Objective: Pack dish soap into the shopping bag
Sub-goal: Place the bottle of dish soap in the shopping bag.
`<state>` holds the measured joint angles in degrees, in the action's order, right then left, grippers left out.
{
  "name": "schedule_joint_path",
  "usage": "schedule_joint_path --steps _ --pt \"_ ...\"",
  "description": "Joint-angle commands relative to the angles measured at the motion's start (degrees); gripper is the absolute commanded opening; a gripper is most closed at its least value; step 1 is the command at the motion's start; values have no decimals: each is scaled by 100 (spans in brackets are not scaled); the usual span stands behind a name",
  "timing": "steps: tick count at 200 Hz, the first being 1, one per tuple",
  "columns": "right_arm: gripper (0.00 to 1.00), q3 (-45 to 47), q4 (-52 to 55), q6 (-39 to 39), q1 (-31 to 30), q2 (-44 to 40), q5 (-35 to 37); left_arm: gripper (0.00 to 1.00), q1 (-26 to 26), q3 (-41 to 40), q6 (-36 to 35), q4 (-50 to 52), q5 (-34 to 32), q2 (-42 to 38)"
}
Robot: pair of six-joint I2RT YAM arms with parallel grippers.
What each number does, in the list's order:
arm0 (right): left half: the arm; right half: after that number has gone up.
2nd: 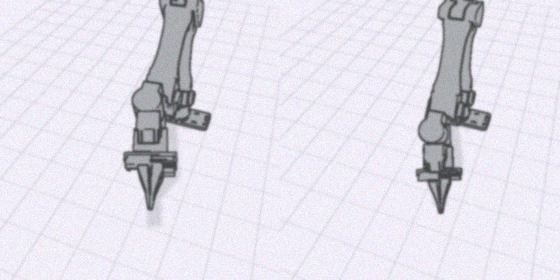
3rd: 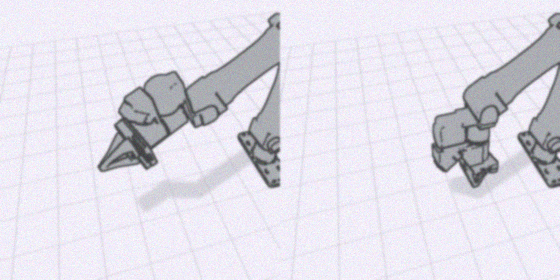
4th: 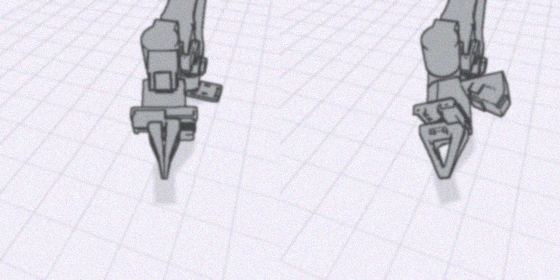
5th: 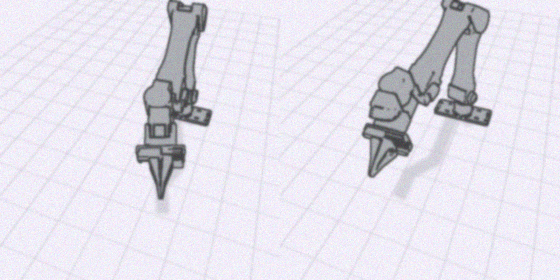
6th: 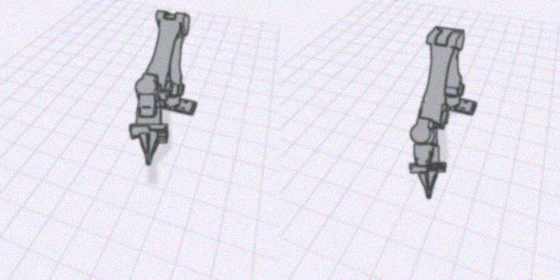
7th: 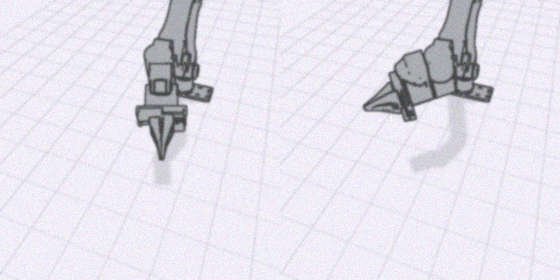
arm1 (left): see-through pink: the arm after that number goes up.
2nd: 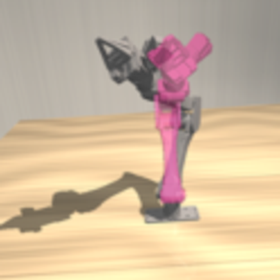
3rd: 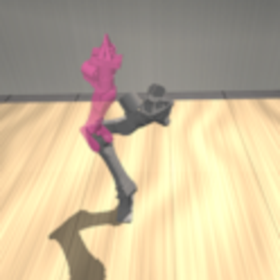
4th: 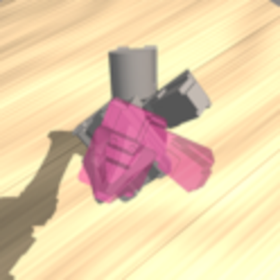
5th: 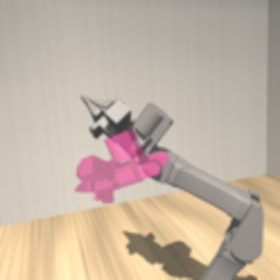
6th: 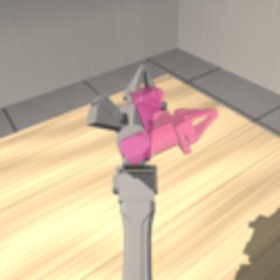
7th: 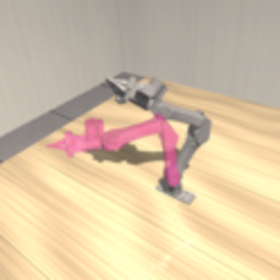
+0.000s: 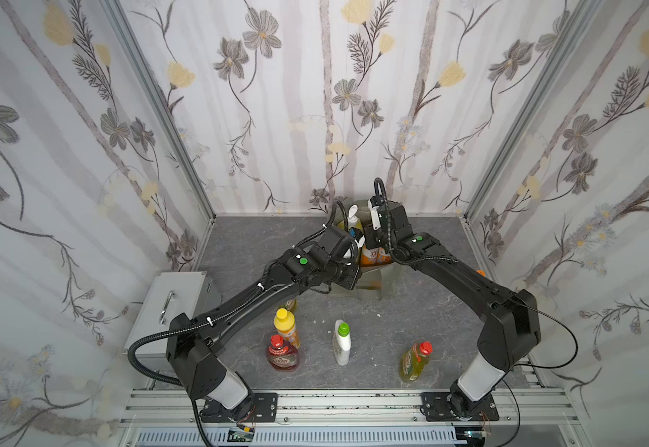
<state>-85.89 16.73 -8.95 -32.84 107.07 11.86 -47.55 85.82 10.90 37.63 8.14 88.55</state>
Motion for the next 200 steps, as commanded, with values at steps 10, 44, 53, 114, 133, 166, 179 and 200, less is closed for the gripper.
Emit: schedule_joint_path --steps 10,44,53,114,133,166,179,200 --pt "0 11 -642 -221 14 93 -35 29 9 81 53 56 81 -28" --pt "4 -51 -514 -331 62 267 -65 29 9 110 71 68 82 -14" --pt "8 -51 -491 -357 72 294 -86 29 9 110 73 69 89 -14" --pt "33 -187 -173 -529 171 212 -241 29 7 154 106 103 32 -17" --pt "39 -291 -29 -546 173 122 -356 29 9 157 114 109 21 -12" --pt "50 -348 85 -573 178 -50 -508 29 9 172 123 121 16 -6" --pt "53 -376 135 -573 181 -84 -518 29 9 191 128 130 -3 -20" --pt "57 -459 263 -573 181 -185 -585 29 9 207 123 148 -40 -46"
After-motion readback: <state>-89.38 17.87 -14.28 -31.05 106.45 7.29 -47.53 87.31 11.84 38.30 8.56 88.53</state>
